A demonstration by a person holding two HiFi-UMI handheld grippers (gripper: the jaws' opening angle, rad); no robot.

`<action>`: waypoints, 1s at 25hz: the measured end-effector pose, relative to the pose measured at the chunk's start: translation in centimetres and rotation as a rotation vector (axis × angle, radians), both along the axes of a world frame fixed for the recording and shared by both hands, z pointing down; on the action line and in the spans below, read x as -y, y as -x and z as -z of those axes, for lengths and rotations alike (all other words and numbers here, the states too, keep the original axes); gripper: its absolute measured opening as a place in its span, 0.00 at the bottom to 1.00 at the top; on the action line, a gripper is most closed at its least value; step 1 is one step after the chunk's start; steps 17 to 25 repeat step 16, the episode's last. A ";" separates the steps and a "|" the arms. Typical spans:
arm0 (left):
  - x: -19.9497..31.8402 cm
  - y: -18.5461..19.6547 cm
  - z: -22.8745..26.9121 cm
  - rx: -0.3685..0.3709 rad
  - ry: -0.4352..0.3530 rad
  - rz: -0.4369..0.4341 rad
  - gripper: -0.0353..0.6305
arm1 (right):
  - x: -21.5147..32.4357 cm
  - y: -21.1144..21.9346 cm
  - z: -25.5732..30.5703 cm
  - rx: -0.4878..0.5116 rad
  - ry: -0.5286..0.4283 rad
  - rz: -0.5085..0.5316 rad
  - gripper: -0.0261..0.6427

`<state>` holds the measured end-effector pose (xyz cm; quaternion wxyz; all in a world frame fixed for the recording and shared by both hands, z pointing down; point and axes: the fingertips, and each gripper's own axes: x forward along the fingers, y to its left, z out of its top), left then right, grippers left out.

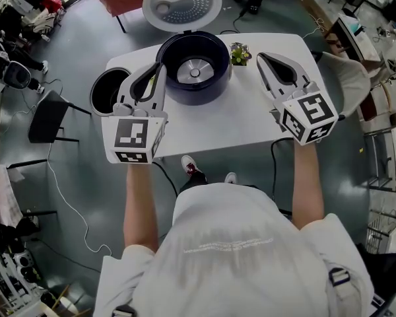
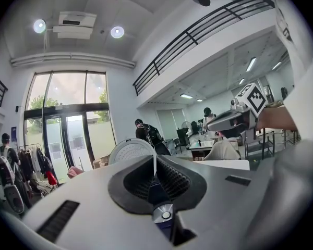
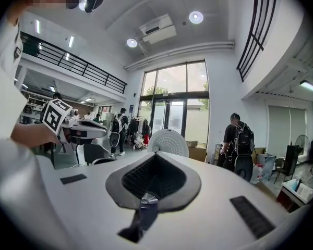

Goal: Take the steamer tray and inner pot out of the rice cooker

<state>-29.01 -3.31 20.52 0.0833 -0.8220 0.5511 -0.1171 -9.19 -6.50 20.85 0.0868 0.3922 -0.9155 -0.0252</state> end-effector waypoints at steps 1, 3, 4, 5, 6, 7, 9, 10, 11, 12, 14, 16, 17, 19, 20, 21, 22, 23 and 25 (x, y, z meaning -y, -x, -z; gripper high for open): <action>0.0 0.1 -0.1 -0.002 0.003 0.001 0.10 | 0.0 0.0 0.0 0.001 0.002 -0.001 0.08; 0.0 0.1 -0.3 -0.005 0.009 0.002 0.10 | -0.1 -0.1 -0.2 0.002 0.006 -0.004 0.08; 0.0 0.0 -0.5 -0.007 0.012 0.002 0.10 | 0.0 -0.2 -0.3 0.002 0.009 -0.006 0.08; 0.1 0.0 -0.6 -0.009 0.015 0.001 0.10 | 0.0 -0.3 -0.4 0.003 0.012 -0.009 0.08; 0.2 0.0 -0.6 -0.011 0.018 0.000 0.10 | 0.1 -0.3 -0.4 0.004 0.015 -0.010 0.08; 0.3 0.0 -0.7 -0.011 0.021 -0.002 0.10 | 0.1 -0.3 -0.5 0.005 0.018 -0.012 0.08; 0.5 0.1 -0.8 -0.013 0.024 -0.004 0.10 | 0.3 -0.2 -0.6 0.006 0.022 -0.013 0.08; 0.6 0.1 -0.8 -0.014 0.026 -0.006 0.10 | 0.3 -0.2 -0.7 0.005 0.024 -0.014 0.08; 0.7 0.2 -0.9 -0.014 0.027 -0.008 0.10 | 0.3 -0.2 -0.7 0.006 0.025 -0.016 0.08; 0.8 0.2 -0.9 -0.015 0.028 -0.009 0.10 | 0.4 -0.2 -0.8 0.007 0.027 -0.019 0.08; 0.9 0.4 -1.0 -0.017 0.030 -0.011 0.10 | 0.6 -0.1 -0.8 0.011 0.030 -0.022 0.08; 1.2 0.6 -1.0 -0.020 0.032 -0.010 0.10 | 0.7 0.0 -0.9 0.014 0.032 -0.025 0.08; 1.2 0.6 -1.0 -0.020 0.032 -0.010 0.10 | 0.7 0.0 -0.9 0.014 0.032 -0.025 0.08; 1.2 0.6 -1.0 -0.020 0.032 -0.010 0.10 | 0.7 0.0 -0.9 0.014 0.032 -0.025 0.08; 1.2 0.6 -1.0 -0.020 0.032 -0.010 0.10 | 0.7 0.0 -0.9 0.014 0.032 -0.025 0.08; 1.2 0.6 -1.0 -0.020 0.032 -0.010 0.10 | 0.7 0.0 -0.9 0.014 0.032 -0.025 0.08; 1.2 0.6 -1.0 -0.020 0.032 -0.010 0.10 | 0.7 0.0 -0.9 0.014 0.032 -0.025 0.08; 1.2 0.6 -1.0 -0.020 0.032 -0.010 0.10 | 0.7 0.0 -0.9 0.014 0.032 -0.025 0.08; 1.2 0.6 -1.0 -0.020 0.032 -0.010 0.10 | 0.7 0.0 -0.9 0.014 0.032 -0.025 0.08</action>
